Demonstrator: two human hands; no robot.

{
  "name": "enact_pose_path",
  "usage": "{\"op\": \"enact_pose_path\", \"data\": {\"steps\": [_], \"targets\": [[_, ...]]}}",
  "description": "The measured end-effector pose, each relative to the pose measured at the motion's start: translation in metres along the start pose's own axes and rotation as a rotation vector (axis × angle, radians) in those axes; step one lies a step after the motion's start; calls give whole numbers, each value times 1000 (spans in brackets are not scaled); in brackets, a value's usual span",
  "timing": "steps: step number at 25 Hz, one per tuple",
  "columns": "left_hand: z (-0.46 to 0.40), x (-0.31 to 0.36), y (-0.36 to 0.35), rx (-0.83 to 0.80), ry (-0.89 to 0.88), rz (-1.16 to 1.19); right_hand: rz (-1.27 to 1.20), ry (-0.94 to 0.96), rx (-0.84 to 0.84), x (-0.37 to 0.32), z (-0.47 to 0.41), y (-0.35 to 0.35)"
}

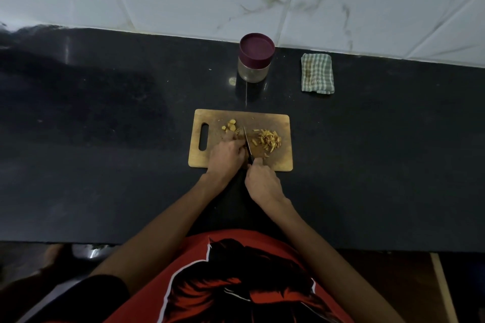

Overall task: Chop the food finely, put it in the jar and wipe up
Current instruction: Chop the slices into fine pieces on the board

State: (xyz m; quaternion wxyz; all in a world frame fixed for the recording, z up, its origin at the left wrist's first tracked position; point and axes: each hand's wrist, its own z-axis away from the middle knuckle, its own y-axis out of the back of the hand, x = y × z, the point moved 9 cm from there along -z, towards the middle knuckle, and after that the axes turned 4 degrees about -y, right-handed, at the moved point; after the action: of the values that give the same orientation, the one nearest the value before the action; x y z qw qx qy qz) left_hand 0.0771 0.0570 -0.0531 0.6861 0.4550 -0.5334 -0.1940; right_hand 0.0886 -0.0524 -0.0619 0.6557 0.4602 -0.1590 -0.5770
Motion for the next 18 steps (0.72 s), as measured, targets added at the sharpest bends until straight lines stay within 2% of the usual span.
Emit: {"op": "enact_pose_path", "data": {"steps": [9, 18], "targets": [[1, 3, 3, -37, 31, -70, -23, -58, -59, 14, 9, -7], [7, -10, 3, 40, 30, 140, -104, -11, -25, 11, 8, 5]]}}
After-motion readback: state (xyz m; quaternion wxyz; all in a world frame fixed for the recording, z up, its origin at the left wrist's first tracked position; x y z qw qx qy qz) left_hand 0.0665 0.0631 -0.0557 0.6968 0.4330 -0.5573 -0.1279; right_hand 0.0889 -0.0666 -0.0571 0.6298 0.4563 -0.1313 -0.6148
